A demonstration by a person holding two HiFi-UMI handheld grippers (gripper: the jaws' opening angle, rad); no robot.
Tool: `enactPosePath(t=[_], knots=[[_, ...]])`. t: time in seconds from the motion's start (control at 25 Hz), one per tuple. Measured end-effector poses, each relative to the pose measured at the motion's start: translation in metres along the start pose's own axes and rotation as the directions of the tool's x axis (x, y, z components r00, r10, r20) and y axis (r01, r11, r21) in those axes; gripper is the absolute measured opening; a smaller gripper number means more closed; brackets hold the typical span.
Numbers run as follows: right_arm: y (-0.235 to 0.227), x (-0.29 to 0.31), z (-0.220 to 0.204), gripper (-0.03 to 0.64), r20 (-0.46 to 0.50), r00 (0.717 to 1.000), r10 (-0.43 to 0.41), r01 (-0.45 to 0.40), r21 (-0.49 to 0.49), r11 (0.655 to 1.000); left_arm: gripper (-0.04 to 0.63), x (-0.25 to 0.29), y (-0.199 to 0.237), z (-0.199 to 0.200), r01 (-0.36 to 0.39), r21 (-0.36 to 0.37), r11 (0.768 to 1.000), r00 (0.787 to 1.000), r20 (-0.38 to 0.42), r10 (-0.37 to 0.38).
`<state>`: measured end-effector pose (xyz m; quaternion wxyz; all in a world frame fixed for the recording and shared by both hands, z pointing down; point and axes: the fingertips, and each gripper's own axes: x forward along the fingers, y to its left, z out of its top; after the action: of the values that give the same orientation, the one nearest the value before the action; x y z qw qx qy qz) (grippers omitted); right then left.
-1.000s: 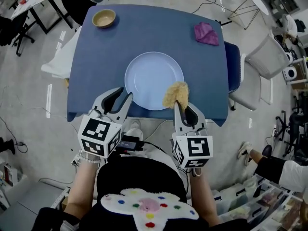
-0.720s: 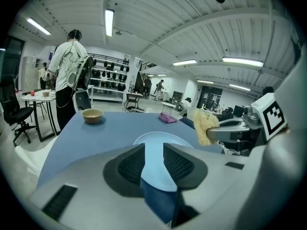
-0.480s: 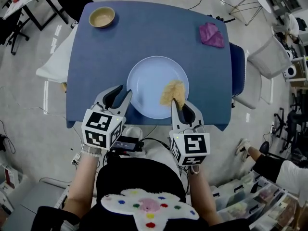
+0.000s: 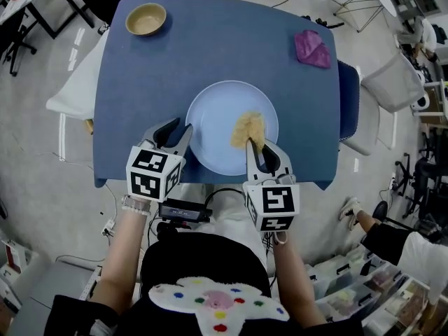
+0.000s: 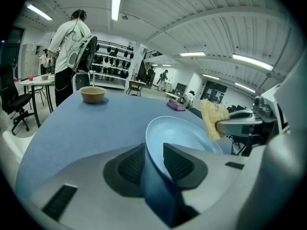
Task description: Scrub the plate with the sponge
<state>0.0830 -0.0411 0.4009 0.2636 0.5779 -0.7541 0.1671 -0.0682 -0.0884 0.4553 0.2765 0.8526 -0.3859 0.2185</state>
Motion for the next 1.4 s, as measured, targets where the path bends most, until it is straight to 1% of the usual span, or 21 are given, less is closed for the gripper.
enactPosePath(t=[0.24, 0.48, 0.64, 0.88, 1.08, 1.24, 1.4], knots=[[-0.009, 0.016, -0.015, 0.041, -0.063, 0.998, 0.002, -0.004, -0.024, 1.000, 0.118, 0.014, 0.000, -0.011, -0.013, -0.054, 0.998, 1.000, -0.023, 0.011], [-0.017, 0.046, -0.022, 0.041, -0.115, 0.993, 0.004, -0.011, -0.061, 0.998, 0.117, 0.020, 0.004, -0.014, -0.034, -0.084, 0.996, 0.999, -0.021, 0.032], [-0.020, 0.064, -0.022, 0.041, -0.144, 0.990, -0.002, -0.011, -0.086, 0.996, 0.102, 0.025, 0.005, -0.017, -0.040, -0.078, 0.996, 0.999, -0.031, 0.037], [-0.036, 0.082, -0.031, 0.041, -0.197, 0.980, -0.036, 0.013, -0.117, 0.993, 0.086, 0.029, 0.003, -0.015, -0.057, -0.100, 0.993, 0.998, -0.019, 0.055], [-0.042, 0.093, -0.039, 0.041, -0.243, 0.968, -0.062, 0.031, -0.132, 0.991, 0.080, 0.029, 0.005, -0.017, -0.074, -0.102, 0.992, 0.997, -0.019, 0.073], [-0.044, 0.101, -0.041, 0.041, -0.285, 0.956, -0.071, 0.029, -0.150, 0.988, 0.078, 0.028, 0.006, -0.017, -0.087, -0.103, 0.991, 0.996, -0.017, 0.086], [-0.047, 0.105, -0.040, 0.041, -0.305, 0.950, -0.071, 0.023, -0.159, 0.987, 0.072, 0.027, 0.006, -0.016, -0.097, -0.105, 0.990, 0.995, -0.015, 0.096]])
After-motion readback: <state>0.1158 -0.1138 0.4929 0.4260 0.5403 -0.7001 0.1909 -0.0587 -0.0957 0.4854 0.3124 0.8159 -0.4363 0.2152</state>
